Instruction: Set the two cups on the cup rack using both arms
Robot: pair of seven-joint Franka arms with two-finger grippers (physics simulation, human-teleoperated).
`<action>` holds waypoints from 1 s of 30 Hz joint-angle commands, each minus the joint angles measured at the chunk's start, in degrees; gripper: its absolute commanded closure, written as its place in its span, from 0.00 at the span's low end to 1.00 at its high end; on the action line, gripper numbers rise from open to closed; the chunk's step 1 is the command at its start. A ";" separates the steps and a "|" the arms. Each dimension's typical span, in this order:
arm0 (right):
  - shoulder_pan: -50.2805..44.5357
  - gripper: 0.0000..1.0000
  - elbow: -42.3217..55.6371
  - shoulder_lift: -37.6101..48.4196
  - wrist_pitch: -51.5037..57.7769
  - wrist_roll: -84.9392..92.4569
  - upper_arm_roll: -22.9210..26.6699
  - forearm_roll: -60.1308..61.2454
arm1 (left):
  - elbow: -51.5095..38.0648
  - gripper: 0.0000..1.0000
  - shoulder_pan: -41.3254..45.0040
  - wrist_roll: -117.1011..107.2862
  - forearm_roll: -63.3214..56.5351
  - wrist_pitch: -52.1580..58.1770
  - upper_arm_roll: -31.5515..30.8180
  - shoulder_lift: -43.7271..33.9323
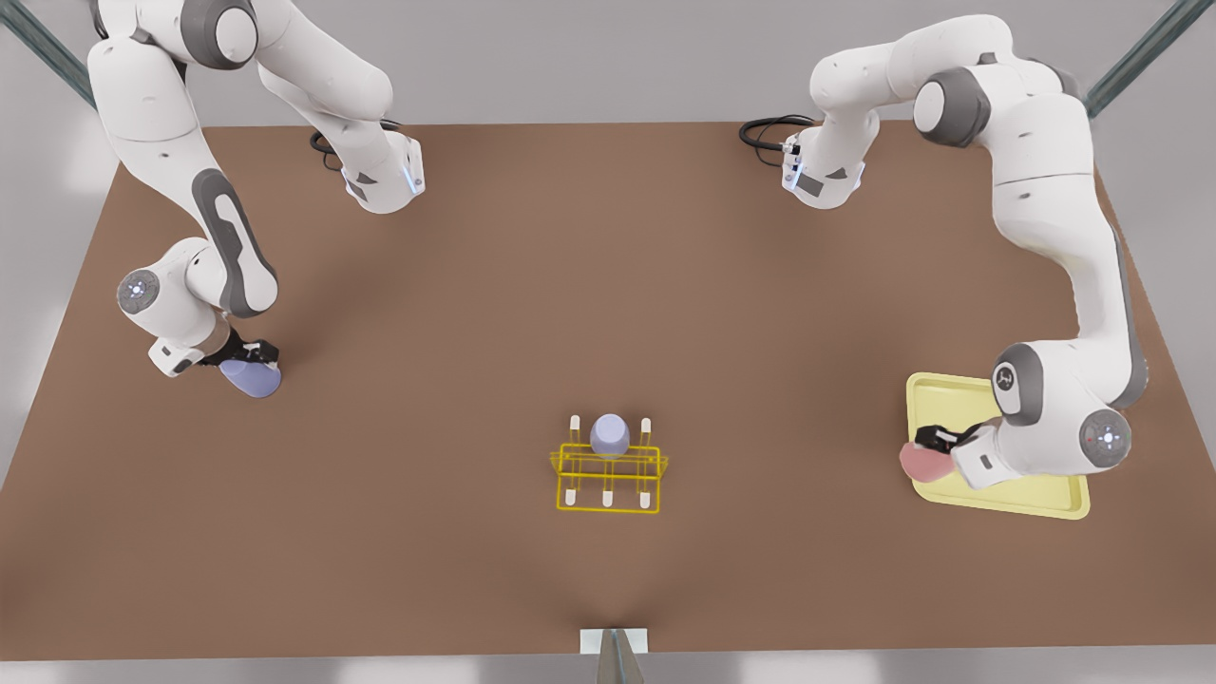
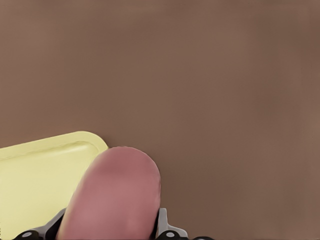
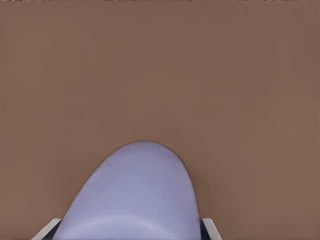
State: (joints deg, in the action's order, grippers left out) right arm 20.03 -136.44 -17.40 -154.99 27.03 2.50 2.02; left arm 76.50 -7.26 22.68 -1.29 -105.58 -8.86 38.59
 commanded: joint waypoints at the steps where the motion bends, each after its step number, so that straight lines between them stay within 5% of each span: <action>1: 0.01 0.00 -0.06 -0.17 -1.10 2.50 -0.03 0.09 | -2.32 0.14 7.33 -42.77 -0.03 5.65 -1.42 -0.19; 5: 0.10 0.02 0.03 -0.09 -1.10 2.42 -0.04 0.09 | -11.89 0.14 12.44 -71.79 0.24 3.28 -10.03 4.73; 7: 0.10 0.22 0.12 0.27 -1.10 2.42 -0.04 0.09 | -14.80 0.14 12.71 -76.82 0.32 -7.44 -11.17 7.20; 14: -0.61 0.22 2.75 0.09 -0.40 2.06 -1.35 0.53 | -22.71 0.14 15.52 -76.29 2.79 -30.56 -13.90 15.11; 20: -3.24 0.21 11.80 -0.61 6.37 1.89 -10.14 11.86 | -22.54 0.14 15.61 -72.16 4.46 -26.26 -17.15 16.25; 30: -24.34 0.21 26.83 -7.38 6.37 -12.26 -10.49 25.49 | -22.54 0.14 17.19 -68.64 4.54 -20.11 -18.73 18.18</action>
State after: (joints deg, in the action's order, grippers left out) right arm -3.53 -110.28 -24.48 -149.31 26.91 -8.00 25.73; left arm 54.04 9.76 -35.22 3.25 -127.09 -27.40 56.73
